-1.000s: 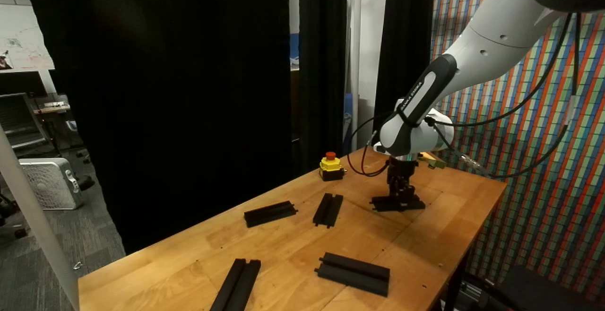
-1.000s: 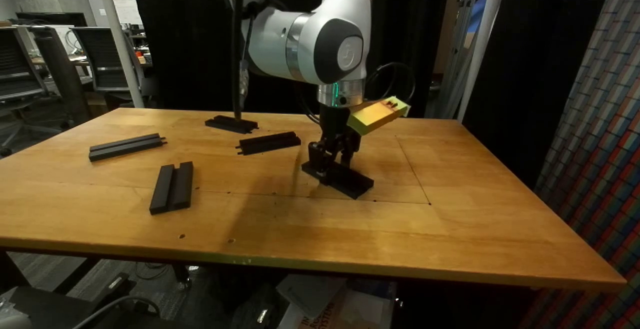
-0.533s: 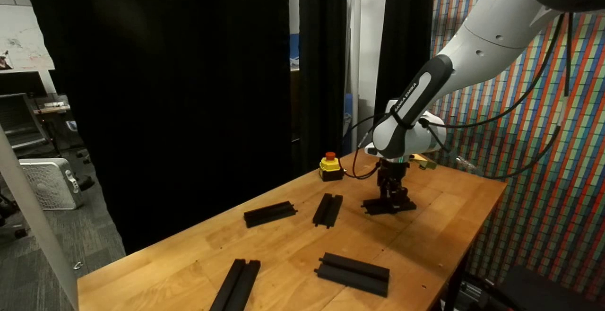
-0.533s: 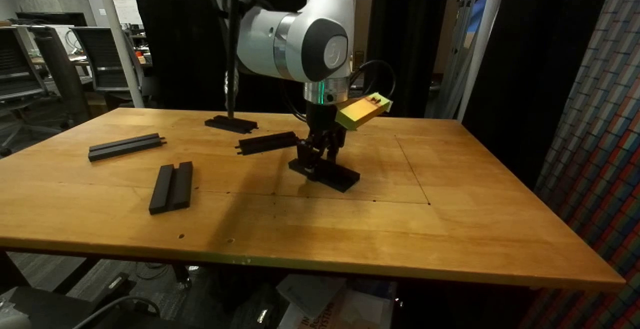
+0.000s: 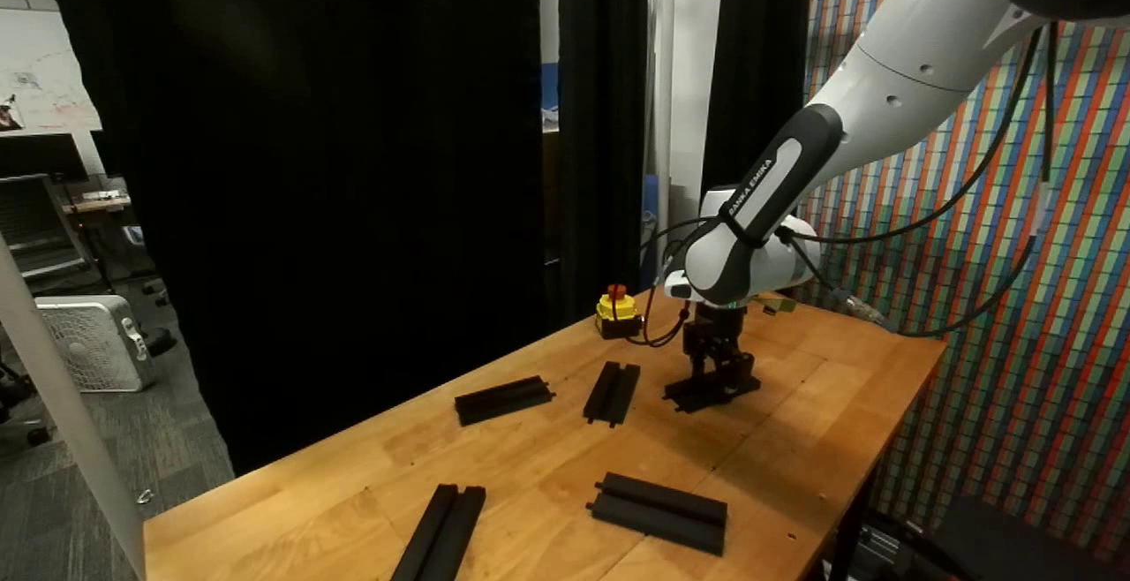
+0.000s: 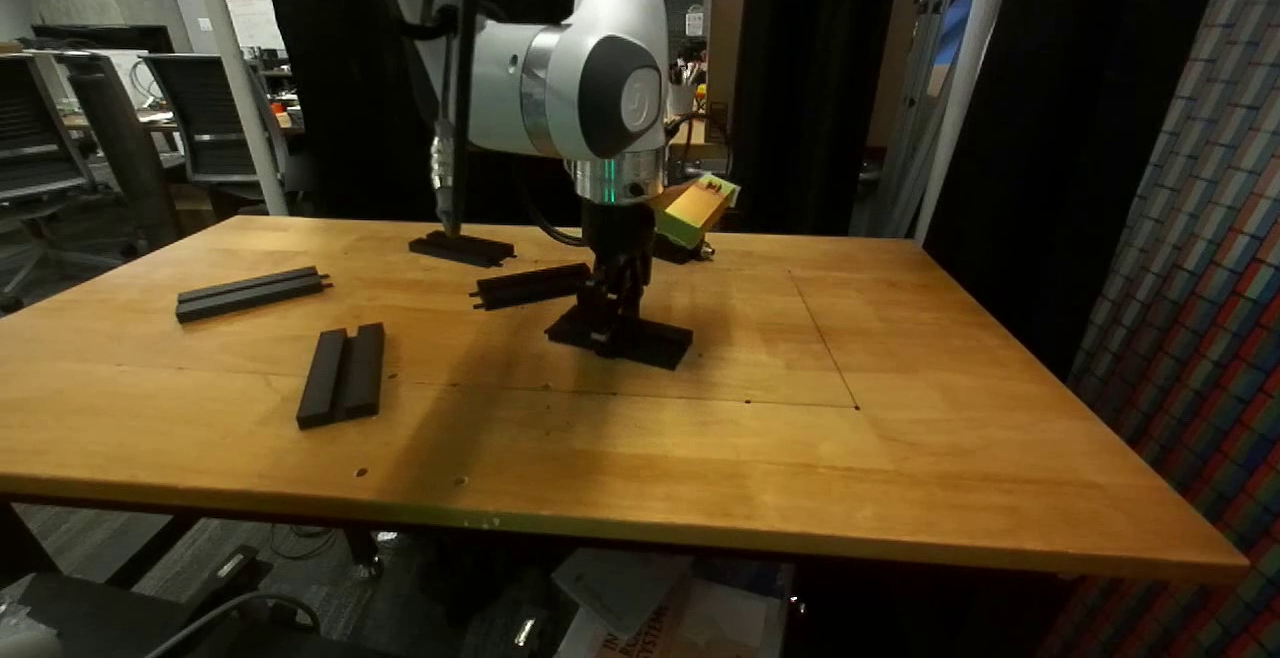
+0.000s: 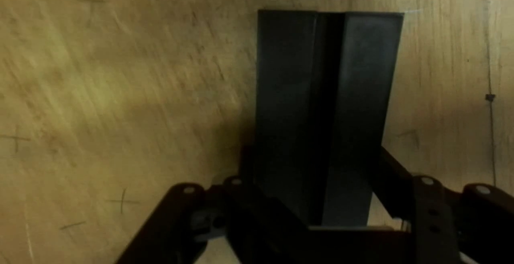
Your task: Stack the black objects together
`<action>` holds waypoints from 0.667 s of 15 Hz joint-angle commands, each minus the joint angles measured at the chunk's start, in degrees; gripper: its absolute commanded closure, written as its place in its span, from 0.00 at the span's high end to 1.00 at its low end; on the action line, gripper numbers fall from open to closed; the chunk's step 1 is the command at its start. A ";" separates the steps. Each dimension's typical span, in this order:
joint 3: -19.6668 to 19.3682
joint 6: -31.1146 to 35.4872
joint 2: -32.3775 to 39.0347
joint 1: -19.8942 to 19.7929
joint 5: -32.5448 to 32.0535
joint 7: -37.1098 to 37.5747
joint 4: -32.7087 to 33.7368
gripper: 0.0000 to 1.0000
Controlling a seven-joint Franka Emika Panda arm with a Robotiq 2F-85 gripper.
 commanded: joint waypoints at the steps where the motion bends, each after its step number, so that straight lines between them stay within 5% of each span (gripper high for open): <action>1: 1.86 0.44 1.12 1.41 -0.78 -3.79 -0.72 0.45; 9: 2.44 0.72 1.30 3.31 -0.92 -8.20 -1.09 0.45; 10: 2.37 0.12 1.23 3.61 -0.92 -8.00 -0.93 0.74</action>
